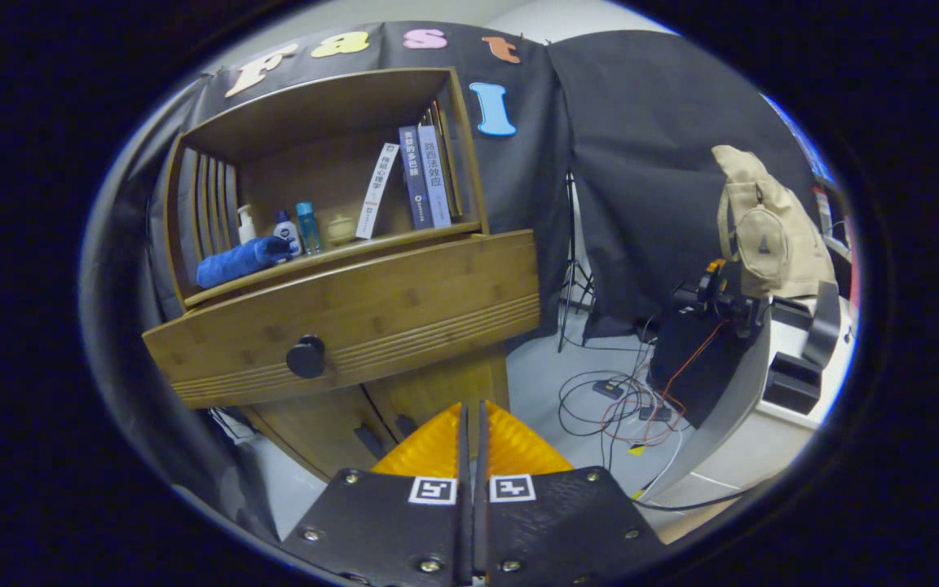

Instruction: Pull open the drawer, take out the items inside it, and place them on the countertop above the cabinet.

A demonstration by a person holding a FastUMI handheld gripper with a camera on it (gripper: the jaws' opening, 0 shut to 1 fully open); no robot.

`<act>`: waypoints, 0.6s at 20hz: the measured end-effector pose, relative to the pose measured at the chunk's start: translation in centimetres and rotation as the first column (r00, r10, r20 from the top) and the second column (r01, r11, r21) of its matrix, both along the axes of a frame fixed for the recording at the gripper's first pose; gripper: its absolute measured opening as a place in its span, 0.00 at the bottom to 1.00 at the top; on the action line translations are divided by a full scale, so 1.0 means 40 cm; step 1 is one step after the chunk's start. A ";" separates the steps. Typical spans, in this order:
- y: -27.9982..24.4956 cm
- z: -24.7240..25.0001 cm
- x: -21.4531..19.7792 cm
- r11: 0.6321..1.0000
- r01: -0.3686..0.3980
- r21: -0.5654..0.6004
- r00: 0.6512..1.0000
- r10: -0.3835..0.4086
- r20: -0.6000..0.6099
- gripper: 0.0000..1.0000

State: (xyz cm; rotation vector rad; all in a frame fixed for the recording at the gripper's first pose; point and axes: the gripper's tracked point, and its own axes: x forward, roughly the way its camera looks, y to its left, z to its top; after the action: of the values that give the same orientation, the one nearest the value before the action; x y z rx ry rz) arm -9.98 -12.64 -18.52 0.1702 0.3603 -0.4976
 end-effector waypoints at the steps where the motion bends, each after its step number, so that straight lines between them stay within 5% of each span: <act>1: 0.002 0.012 0.004 1.000 -0.006 -0.006 1.000 0.006 0.007 0.01; 12: 0.077 0.206 0.219 0.987 -0.122 -0.101 0.987 0.132 0.097 0.01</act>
State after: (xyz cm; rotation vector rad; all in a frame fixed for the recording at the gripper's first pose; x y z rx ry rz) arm -1.20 -9.55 -10.29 0.0802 0.2445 -0.3770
